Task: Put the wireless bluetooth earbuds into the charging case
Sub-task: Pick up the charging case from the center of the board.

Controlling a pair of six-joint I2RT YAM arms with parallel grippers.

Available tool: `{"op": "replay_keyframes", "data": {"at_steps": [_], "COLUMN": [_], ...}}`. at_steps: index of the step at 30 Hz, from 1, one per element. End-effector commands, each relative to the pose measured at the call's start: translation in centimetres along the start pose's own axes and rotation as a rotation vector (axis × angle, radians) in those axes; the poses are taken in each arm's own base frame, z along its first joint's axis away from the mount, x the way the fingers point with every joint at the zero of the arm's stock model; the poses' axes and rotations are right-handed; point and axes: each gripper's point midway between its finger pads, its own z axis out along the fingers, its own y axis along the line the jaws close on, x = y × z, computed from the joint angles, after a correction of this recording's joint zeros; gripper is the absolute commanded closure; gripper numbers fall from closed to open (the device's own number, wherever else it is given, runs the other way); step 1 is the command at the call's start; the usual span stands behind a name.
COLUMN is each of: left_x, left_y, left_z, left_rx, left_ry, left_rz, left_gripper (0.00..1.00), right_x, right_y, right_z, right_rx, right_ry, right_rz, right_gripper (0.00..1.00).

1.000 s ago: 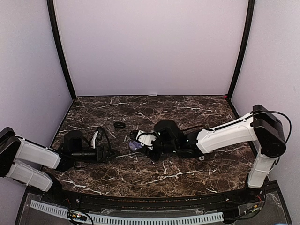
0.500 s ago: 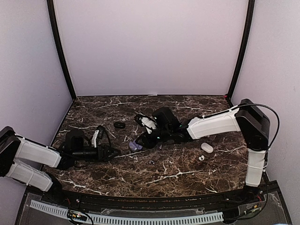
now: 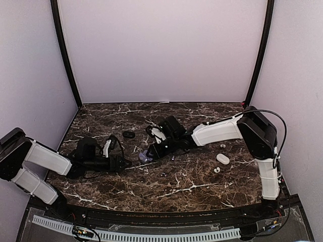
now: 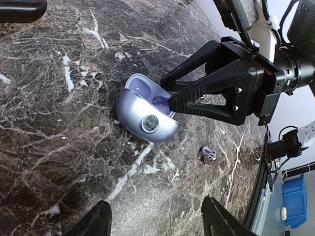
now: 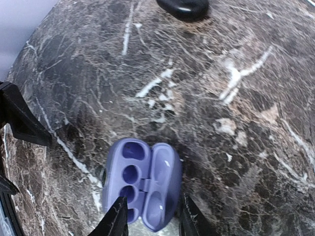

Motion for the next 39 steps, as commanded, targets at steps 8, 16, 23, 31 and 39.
{"op": "replay_keyframes", "data": {"at_steps": [8, 16, 23, 31, 39], "left_x": [-0.8, -1.0, -1.1, -0.5, -0.5], "left_y": [0.5, 1.2, 1.1, 0.6, -0.9], "left_z": [1.1, 1.7, 1.4, 0.7, 0.9], "left_rx": [-0.033, -0.061, -0.06, -0.024, 0.06], "left_ry": [0.006, 0.009, -0.009, -0.016, 0.006], "left_rz": [-0.022, -0.054, -0.054, -0.035, 0.004], "left_gripper": [0.38, 0.43, 0.44, 0.44, 0.43], "right_x": [-0.6, 0.5, 1.8, 2.3, 2.0], "right_y": [-1.8, -1.7, -0.6, 1.2, 2.1], "right_z": [1.1, 2.0, 1.7, 0.2, -0.9], "right_rx": [0.032, 0.019, 0.035, 0.0, -0.041], "right_ry": [0.014, 0.065, 0.092, 0.065, 0.023], "right_rz": [0.016, 0.008, -0.036, -0.046, -0.048], "right_gripper": [0.65, 0.65, 0.63, 0.71, 0.74]}}
